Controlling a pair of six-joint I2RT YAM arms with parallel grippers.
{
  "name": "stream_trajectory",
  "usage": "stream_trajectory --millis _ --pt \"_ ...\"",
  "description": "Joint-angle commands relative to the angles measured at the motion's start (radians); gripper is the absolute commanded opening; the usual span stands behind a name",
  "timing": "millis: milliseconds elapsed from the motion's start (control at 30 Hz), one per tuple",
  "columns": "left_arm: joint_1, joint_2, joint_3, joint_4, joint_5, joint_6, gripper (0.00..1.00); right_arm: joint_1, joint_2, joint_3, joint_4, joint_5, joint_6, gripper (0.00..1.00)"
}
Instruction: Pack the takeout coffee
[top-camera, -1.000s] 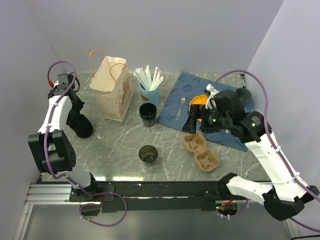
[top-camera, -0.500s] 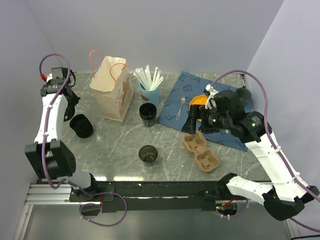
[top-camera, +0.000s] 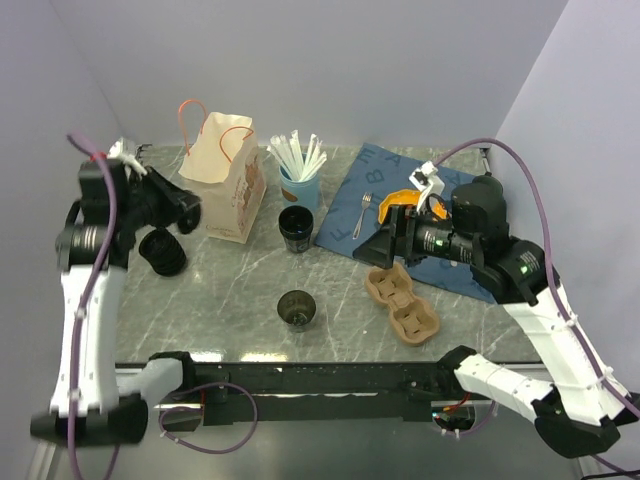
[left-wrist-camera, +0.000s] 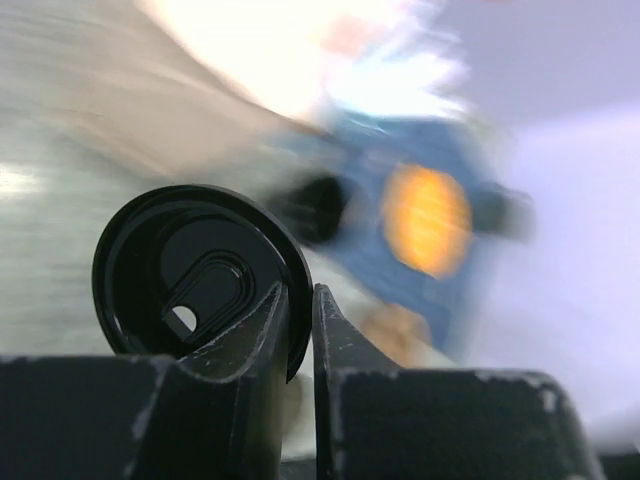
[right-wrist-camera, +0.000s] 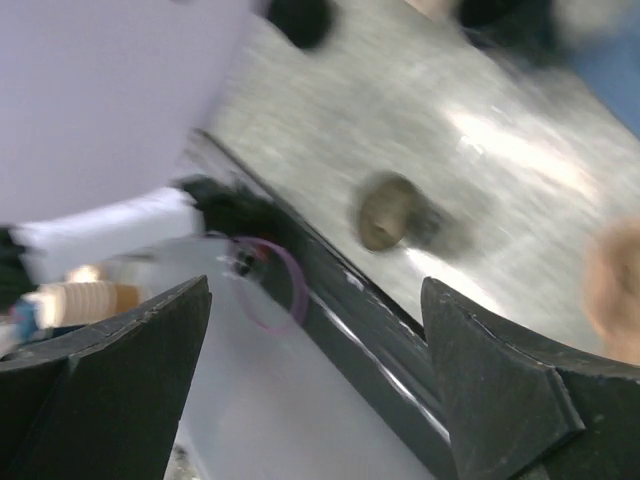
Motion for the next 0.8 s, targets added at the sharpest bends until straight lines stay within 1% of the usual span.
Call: stream_trajectory --millis 0,33,67,100,133,200,267,333,433,467,500,533,567,600,633,667,733,767 --pt "-0.003 -0.210 -0.179 0.342 0.468 -0.344 0.01 0.002 -0.055 -0.094 0.427 -0.174 0.151 0.90" --pt "-0.006 -0.242 -0.224 0.431 0.503 -0.426 0.01 0.002 -0.072 -0.122 0.501 -0.218 0.171 0.88" --pt "-0.010 -0.303 -0.271 0.510 0.564 -0.512 0.01 0.014 -0.083 -0.187 0.591 -0.223 0.186 0.87" --pt "-0.013 -0.328 -0.351 0.580 0.577 -0.660 0.01 0.021 -0.094 -0.222 0.726 -0.214 0.183 0.86" --pt "-0.018 -0.348 -0.377 0.687 0.585 -0.713 0.01 0.028 -0.112 -0.251 0.788 -0.199 0.174 0.84" --pt "-0.020 -0.381 -0.388 0.699 0.583 -0.752 0.01 0.034 -0.115 -0.288 0.853 -0.145 0.154 0.82" --pt "-0.020 -0.385 -0.379 0.693 0.601 -0.740 0.01 0.034 -0.075 -0.244 0.839 -0.137 0.148 0.79" --pt "-0.021 -0.397 -0.417 0.754 0.660 -0.767 0.01 0.043 -0.004 -0.202 0.804 -0.155 0.162 0.78" --pt "-0.021 -0.440 -0.517 0.973 0.710 -0.852 0.01 0.075 0.082 -0.144 0.799 -0.212 0.252 0.77" --pt "-0.023 -0.462 -0.570 1.085 0.714 -0.876 0.01 0.083 0.102 -0.132 0.783 -0.211 0.318 0.76" --pt "-0.024 -0.470 -0.589 1.136 0.709 -0.893 0.01 0.098 0.147 -0.113 0.752 -0.190 0.356 0.76" --pt "-0.024 -0.479 -0.603 1.167 0.701 -0.880 0.01 0.103 0.170 -0.075 0.708 -0.179 0.396 0.76" --pt "-0.029 -0.497 -0.612 1.164 0.689 -0.852 0.01 0.112 0.194 -0.052 0.610 -0.165 0.474 0.76" --pt "-0.032 -0.505 -0.615 1.168 0.672 -0.793 0.01 0.123 0.239 -0.030 0.568 -0.163 0.510 0.76" --pt "-0.035 -0.514 -0.623 1.179 0.643 -0.765 0.01 0.147 0.257 -0.007 0.554 -0.166 0.541 0.76" --pt "-0.033 -0.532 -0.644 1.193 0.625 -0.746 0.01 0.159 0.270 -0.004 0.560 -0.168 0.611 0.76" --pt "-0.035 -0.548 -0.675 1.282 0.583 -0.724 0.01 0.210 0.290 -0.021 0.600 -0.140 0.688 0.76" --pt "-0.033 -0.555 -0.703 1.312 0.576 -0.728 0.01 0.224 0.293 -0.027 0.652 -0.127 0.759 0.75"
